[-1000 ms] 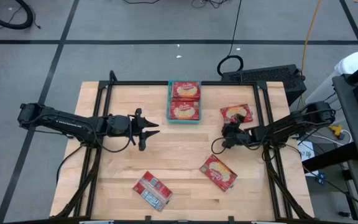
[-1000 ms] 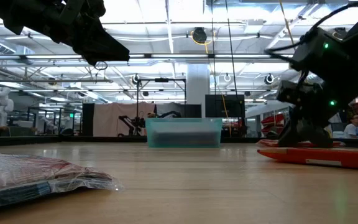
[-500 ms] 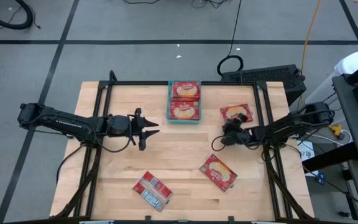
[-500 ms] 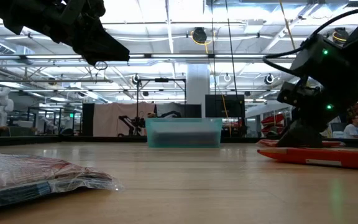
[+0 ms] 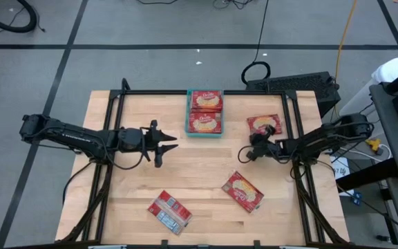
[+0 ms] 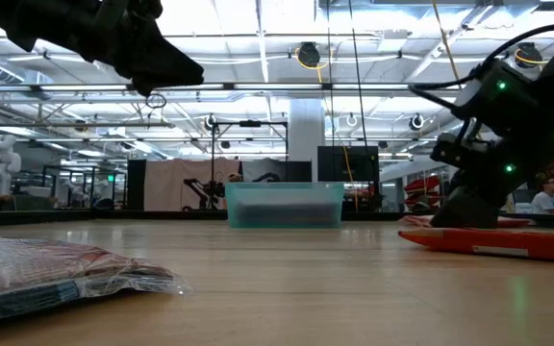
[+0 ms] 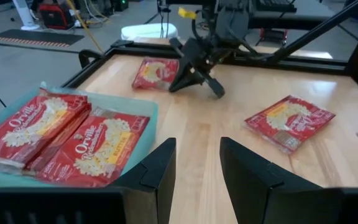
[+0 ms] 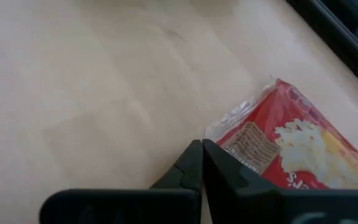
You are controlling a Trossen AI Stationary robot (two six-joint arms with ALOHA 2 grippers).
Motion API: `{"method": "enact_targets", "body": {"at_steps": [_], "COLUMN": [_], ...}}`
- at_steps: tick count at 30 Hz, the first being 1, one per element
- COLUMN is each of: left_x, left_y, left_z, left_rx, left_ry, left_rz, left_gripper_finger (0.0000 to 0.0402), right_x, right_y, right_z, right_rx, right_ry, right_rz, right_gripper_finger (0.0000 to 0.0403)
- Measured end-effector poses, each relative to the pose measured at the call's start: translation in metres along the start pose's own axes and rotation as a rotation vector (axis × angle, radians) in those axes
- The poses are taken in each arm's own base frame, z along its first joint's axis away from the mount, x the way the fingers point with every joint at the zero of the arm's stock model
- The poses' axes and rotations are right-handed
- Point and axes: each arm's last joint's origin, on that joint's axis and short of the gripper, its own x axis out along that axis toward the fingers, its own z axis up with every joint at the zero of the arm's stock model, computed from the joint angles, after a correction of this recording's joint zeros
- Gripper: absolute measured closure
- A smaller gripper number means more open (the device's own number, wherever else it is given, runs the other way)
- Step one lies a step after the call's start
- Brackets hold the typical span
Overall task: Sort popcorn bags into baskets
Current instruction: Put the red popcorn bag into the blue bin
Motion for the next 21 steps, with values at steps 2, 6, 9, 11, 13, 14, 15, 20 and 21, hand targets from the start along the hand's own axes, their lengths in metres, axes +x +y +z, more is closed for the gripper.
{"method": "enact_targets", "body": {"at_steps": [2,6,9,11,13,14,15,20,21], "left_x": [0.000,0.000,0.002,0.005,0.010,0.014,0.018,0.049,0.055], "left_y": [0.000,0.000,-0.001,-0.001,-0.003,-0.003,-0.005,-0.019,-0.022], "left_z": [0.001,0.002,0.002,0.001,0.001,0.000,-0.003,-0.021,-0.025], "left_rx": [0.001,0.001,0.004,0.014,0.028,0.049,0.084,0.265,0.290], "left_ry": [-0.008,-0.020,-0.029,-0.034,-0.052,-0.054,-0.053,-0.077,-0.093], "left_rz": [-0.001,-0.002,-0.003,-0.003,-0.003,-0.003,-0.005,-0.027,-0.032], "left_gripper_finger": [0.0273,0.0273,0.0273,0.0273,0.0273,0.0273,0.0272,0.0247,0.0235], "right_x": [-0.002,-0.008,-0.013,-0.017,-0.021,-0.023,-0.025,-0.036,-0.038], "right_y": [0.003,0.015,0.023,0.029,0.035,0.038,0.040,0.051,0.053], "right_z": [0.004,0.013,0.021,0.033,0.046,0.052,0.059,0.080,0.081], "right_rx": [0.006,0.005,-0.033,-0.056,-0.078,-0.090,-0.102,-0.119,-0.121], "right_ry": [-0.019,-0.041,-0.036,-0.049,-0.076,-0.090,-0.106,-0.153,-0.154], "right_rz": [0.043,0.196,0.242,0.279,0.321,0.350,0.379,0.525,0.548], "right_gripper_finger": [0.0402,0.0402,0.0403,0.0403,0.0403,0.0403,0.0403,0.0403,0.0403]}}
